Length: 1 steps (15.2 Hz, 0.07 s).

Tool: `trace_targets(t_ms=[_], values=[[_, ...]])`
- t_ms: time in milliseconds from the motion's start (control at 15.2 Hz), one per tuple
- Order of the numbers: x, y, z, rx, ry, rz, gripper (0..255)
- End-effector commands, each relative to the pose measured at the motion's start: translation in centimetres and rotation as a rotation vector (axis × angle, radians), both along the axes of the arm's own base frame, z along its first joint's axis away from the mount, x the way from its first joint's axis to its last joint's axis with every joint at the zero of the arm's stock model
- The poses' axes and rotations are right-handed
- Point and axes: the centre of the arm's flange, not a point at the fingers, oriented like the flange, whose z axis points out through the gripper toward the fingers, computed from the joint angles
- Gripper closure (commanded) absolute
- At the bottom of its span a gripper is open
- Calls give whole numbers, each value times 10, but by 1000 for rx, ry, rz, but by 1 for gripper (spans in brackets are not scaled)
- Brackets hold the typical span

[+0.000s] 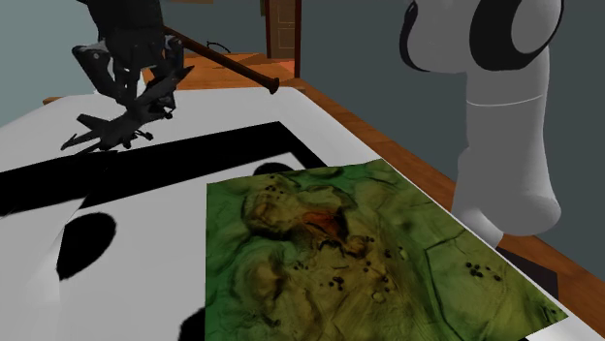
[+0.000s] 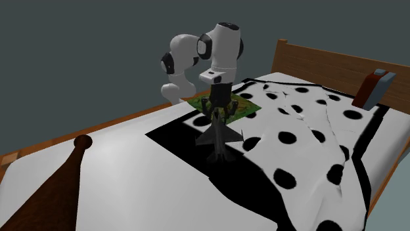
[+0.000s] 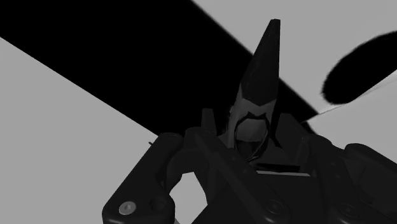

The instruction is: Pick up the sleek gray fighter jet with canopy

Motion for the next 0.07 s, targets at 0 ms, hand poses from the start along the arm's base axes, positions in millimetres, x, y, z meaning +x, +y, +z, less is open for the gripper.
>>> trace_targets(t_ms=[0], values=[[0, 0, 3, 0, 0, 0, 255]])
